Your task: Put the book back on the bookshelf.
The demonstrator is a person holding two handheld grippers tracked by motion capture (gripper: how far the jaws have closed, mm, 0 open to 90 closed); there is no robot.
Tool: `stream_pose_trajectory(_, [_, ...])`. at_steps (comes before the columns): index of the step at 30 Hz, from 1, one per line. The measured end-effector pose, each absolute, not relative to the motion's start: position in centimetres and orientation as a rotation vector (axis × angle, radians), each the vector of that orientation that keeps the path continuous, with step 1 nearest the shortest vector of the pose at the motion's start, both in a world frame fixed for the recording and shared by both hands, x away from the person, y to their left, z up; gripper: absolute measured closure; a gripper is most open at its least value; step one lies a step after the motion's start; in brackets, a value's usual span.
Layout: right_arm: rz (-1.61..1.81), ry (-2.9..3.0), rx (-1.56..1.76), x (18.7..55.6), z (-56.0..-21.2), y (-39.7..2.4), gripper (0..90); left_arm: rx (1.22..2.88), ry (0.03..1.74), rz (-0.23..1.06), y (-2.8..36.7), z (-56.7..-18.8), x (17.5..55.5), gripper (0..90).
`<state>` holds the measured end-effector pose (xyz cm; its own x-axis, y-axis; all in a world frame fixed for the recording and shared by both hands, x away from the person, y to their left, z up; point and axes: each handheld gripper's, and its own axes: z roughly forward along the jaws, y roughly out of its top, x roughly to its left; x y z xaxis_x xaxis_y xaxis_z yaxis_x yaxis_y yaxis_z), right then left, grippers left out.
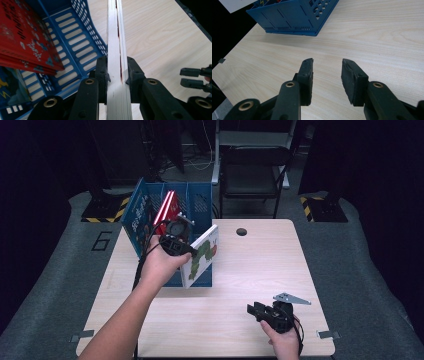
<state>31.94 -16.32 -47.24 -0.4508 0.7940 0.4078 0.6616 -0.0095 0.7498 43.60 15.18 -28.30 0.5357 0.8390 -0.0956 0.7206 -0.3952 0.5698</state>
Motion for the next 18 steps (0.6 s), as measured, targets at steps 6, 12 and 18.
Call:
stream_pose_trajectory(6, [1.46,2.109,1.565,31.9,-47.2,-16.3,61.4,2.19,1.309,0.296,15.6,-28.3,44.6,75.6])
stream_pose_trajectory(12, [1.465,2.105,1.562,31.9,-47.2,-16.4,61.4,2.169,1.354,0.316,15.9,-28.6,45.6,75.6])
stream_pose_trajectory(18, [1.469,2.1,1.563,31.9,-47.2,-16.4,61.4,2.137,1.395,0.327,16.2,-28.9,46.5,75.5])
